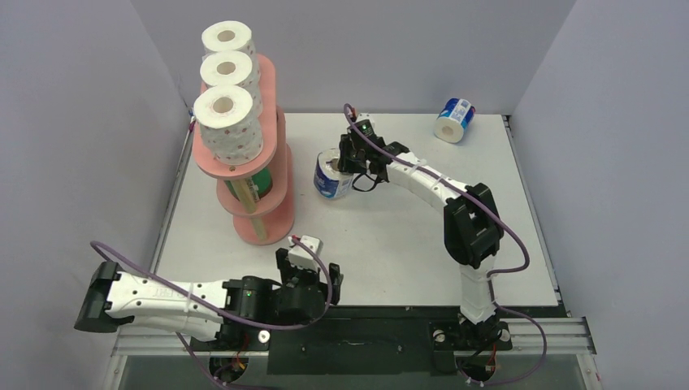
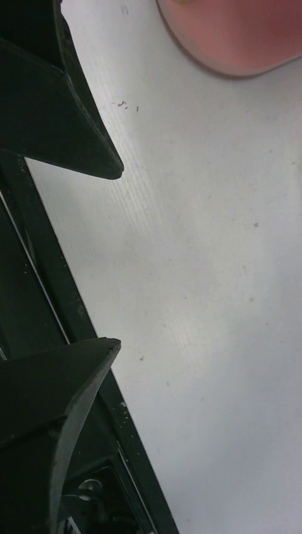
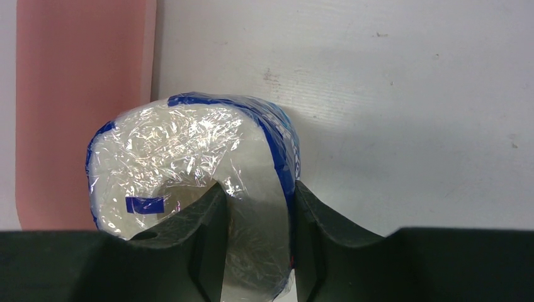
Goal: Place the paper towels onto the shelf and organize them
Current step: Place the paper towel at the center of the board, then pick up the paper towel from the center of the board.
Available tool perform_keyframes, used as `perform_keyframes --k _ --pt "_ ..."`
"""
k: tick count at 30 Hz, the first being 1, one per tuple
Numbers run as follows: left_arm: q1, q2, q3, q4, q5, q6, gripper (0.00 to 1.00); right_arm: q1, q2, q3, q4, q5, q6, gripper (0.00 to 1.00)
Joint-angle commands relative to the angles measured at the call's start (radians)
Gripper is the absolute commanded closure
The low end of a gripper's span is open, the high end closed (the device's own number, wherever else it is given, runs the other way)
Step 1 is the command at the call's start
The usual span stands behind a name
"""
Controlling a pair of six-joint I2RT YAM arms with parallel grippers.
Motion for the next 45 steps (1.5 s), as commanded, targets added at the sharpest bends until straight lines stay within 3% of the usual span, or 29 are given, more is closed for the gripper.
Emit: perform_keyframes --k 1,5,10,16,18,21,23,27,30,37,45 --pt "0.018 -0.093 0.008 -0.074 -0.110 0.004 0.03 0.035 -0.115 -0.054 0.099 -0.004 0.014 0.74" --pt "0.093 -0.102 0.019 -0.046 -0.071 0.032 0.04 0.069 -0.143 -0.117 0.097 0.021 0.015 0.75" --pt "0.258 -0.041 0.038 0.051 0.081 0.087 0.04 0.103 -0.184 -0.219 0.074 0.079 0.023 0.75" --pt "0.311 0.045 0.090 0.118 0.120 0.151 0.04 0.106 -0.207 -0.279 0.038 0.094 0.020 0.74" --pt "0.319 0.071 0.111 0.132 0.130 0.181 0.04 0.105 -0.217 -0.285 0.021 0.107 0.025 0.70" --pt "0.329 0.104 0.141 0.145 0.149 0.205 0.04 0.089 -0.251 -0.296 0.011 0.109 0.049 0.49" --pt "0.334 0.117 0.158 0.153 0.158 0.227 0.04 0.076 -0.301 -0.314 0.012 0.113 0.063 0.40" --pt "0.353 0.132 0.187 0.180 0.182 0.291 0.04 0.054 -0.418 -0.373 0.006 0.140 0.080 0.34" --pt "0.393 0.148 0.204 0.188 0.206 0.326 0.04 0.007 -0.538 -0.445 0.007 0.140 0.100 0.33" --pt "0.550 0.247 0.289 0.231 0.430 0.366 0.04 -0.084 -0.830 -0.770 0.067 0.229 0.146 0.38" --pt "0.569 0.438 0.463 0.228 0.473 0.475 0.03 -0.066 -1.047 -1.074 0.192 0.259 0.153 0.45"
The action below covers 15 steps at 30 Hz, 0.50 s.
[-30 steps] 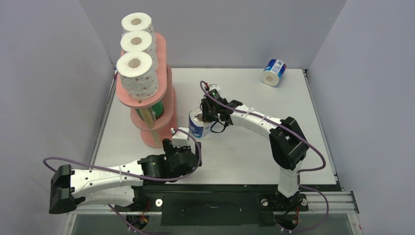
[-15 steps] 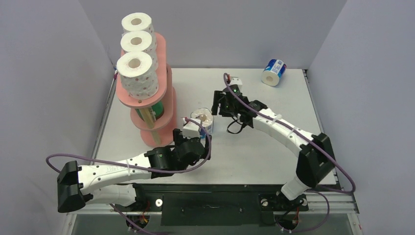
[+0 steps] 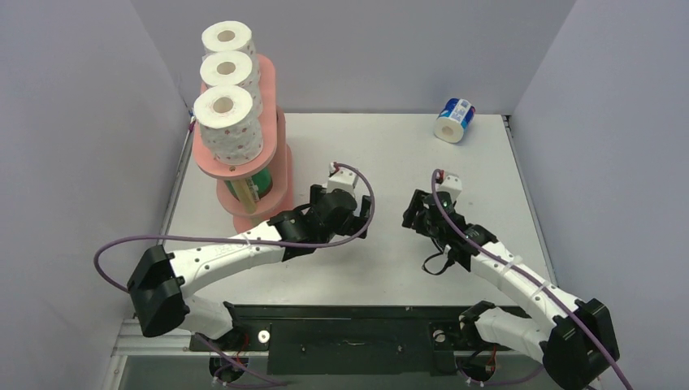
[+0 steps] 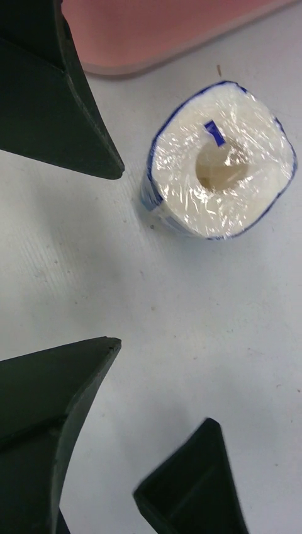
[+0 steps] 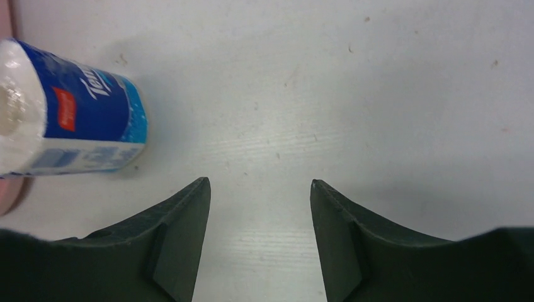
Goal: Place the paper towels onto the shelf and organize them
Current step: Pick up the paper towel from the center of the board.
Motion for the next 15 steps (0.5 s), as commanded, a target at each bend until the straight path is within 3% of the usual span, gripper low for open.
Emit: perform_keyframes --k 1,10,15 --pt "0.005 0.080 0.132 0.042 0.044 0.078 0.04 0.023 -0.112 -0.129 0.117 0.055 0.014 0.45" --pt "0.027 0.262 0.324 -0.033 0.001 0.087 0.03 0.033 -0.323 -0.362 0.179 0.043 -0.005 0.45" --pt "0.088 0.338 0.366 -0.046 0.013 0.064 0.03 0.030 -0.376 -0.368 0.125 0.013 -0.024 0.46"
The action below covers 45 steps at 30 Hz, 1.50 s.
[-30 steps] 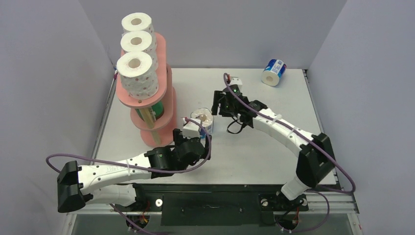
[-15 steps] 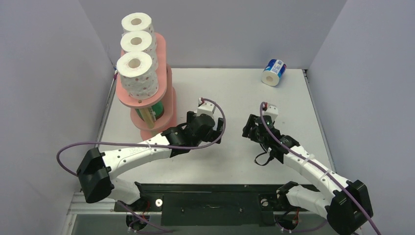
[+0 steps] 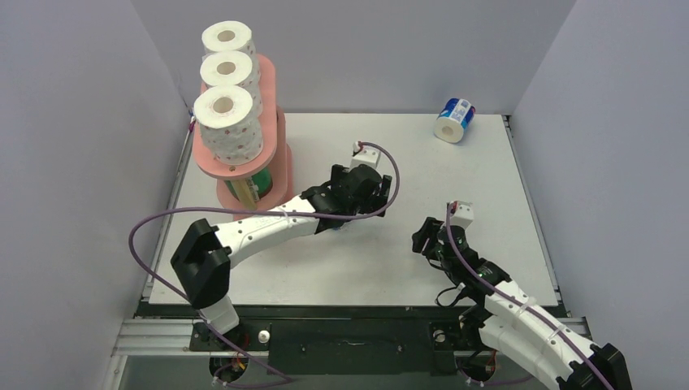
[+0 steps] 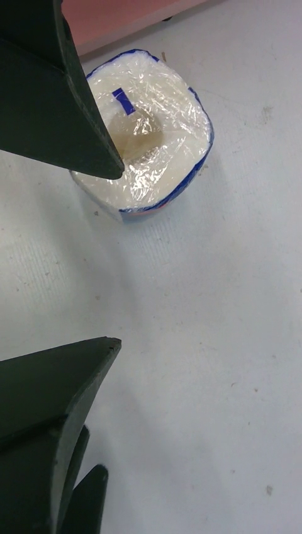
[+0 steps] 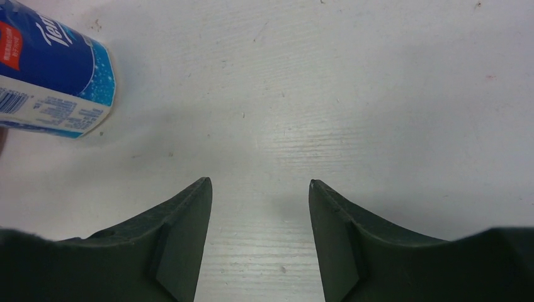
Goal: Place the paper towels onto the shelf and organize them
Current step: Pick up the paper towel from the center of the board.
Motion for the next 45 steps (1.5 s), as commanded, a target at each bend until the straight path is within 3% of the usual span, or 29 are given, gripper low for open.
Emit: perform_keyframes --k 1,7,9,16,27,36,45 --pt "0.065 0.063 0.064 -0.022 -0.007 -0.003 0.03 0.004 -0.045 0.001 0.028 -0.005 -0.017 0.47" --pt "0.113 0.136 0.103 -0.045 -0.016 0.003 0.00 0.001 -0.099 -0.012 0.022 0.017 -0.016 0.47" --pt "0.119 0.153 0.109 -0.046 -0.017 0.009 0.06 0.002 -0.097 -0.016 0.030 0.009 -0.018 0.47" --pt "0.120 0.176 0.100 -0.020 0.005 0.016 0.10 0.002 -0.064 -0.016 0.045 0.005 -0.023 0.47" --pt "0.121 0.209 0.080 -0.023 0.008 0.010 0.35 0.003 -0.055 -0.017 0.050 0.006 -0.023 0.48" --pt "0.114 0.185 0.066 -0.037 -0.046 0.016 0.62 0.002 -0.049 -0.018 0.054 0.006 -0.024 0.48" --pt "0.129 0.113 0.048 -0.085 -0.158 0.033 0.67 0.003 -0.039 -0.016 0.058 0.003 -0.024 0.48"
